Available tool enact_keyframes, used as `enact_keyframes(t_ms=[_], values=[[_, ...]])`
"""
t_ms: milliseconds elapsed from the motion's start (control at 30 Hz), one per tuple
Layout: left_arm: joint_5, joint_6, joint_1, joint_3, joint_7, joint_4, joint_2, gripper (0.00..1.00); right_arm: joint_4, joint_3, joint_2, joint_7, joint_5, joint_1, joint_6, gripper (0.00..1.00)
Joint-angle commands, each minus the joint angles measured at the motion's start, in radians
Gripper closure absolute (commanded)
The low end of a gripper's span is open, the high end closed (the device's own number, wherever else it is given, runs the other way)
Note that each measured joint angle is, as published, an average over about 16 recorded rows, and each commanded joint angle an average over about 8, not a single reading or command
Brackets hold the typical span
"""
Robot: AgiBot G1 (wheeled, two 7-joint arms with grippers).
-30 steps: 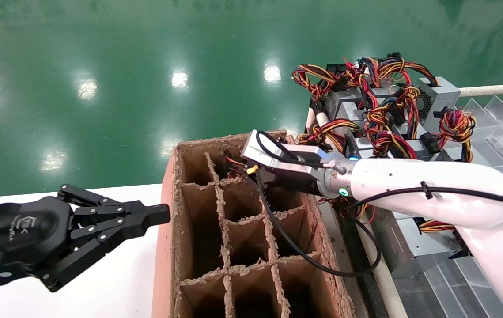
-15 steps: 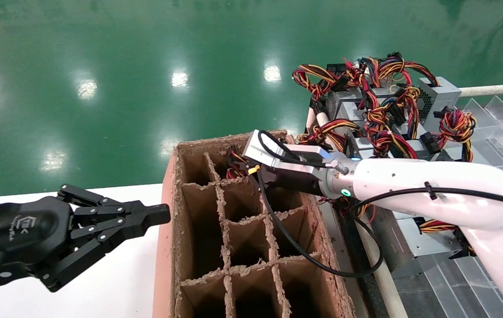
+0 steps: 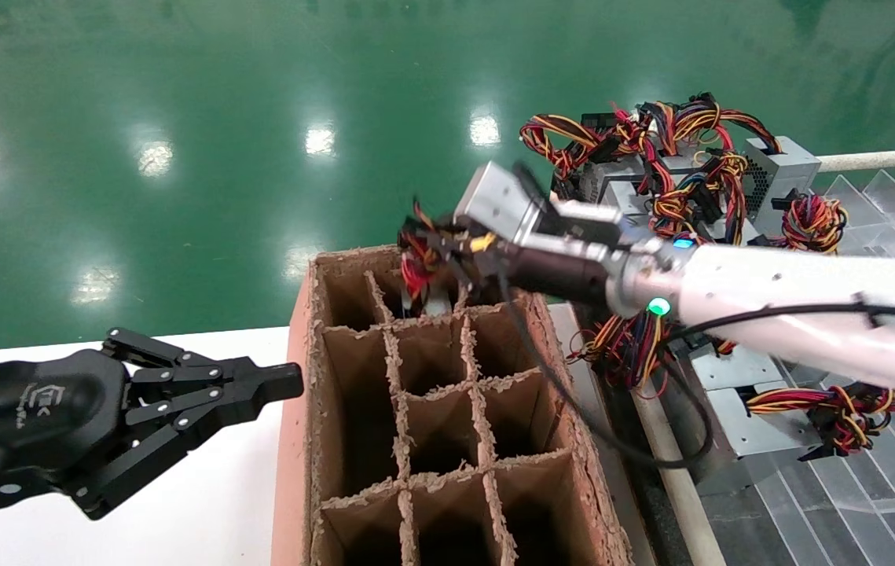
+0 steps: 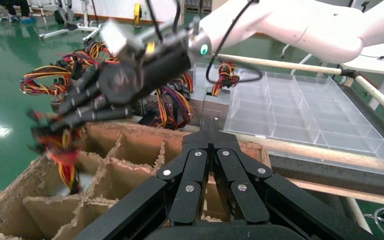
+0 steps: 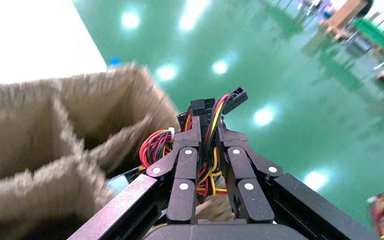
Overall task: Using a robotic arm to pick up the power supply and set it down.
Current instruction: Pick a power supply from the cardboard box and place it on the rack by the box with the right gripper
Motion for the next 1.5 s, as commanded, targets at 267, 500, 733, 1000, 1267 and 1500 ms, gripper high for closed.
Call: enact_keyframes(t_ms=[267,500,733,1000,1267,1500], values=[[0.000,0.000,0.000,0.000,0.000,0.000,0.000,1.00,0.092,0.078,0.050,-0.054,0.108,0.061,-0.030,1.00],[0.000,0.000,0.000,0.000,0.000,0.000,0.000,1.00,0.175,0.128,0.108,-0.101,0.130,0.161,-0.056,1.00],[0.000,0.000,0.000,0.000,0.000,0.000,0.000,1.00,0.203,0.156,0.178,-0.145,0.110,0.291,-0.111,1.00],[0.000,0.000,0.000,0.000,0.000,0.000,0.000,1.00,0.196,0.186,0.294,-0.189,0.086,0.420,-0.196,1.00],[0.000,0.000,0.000,0.000,0.000,0.000,0.000,1.00,0.164,0.190,0.414,-0.267,-0.005,0.549,-0.280,1.00],[0.000,0.000,0.000,0.000,0.000,0.000,0.000,1.00,0.086,0.159,0.480,-0.357,-0.110,0.643,-0.362,1.00]])
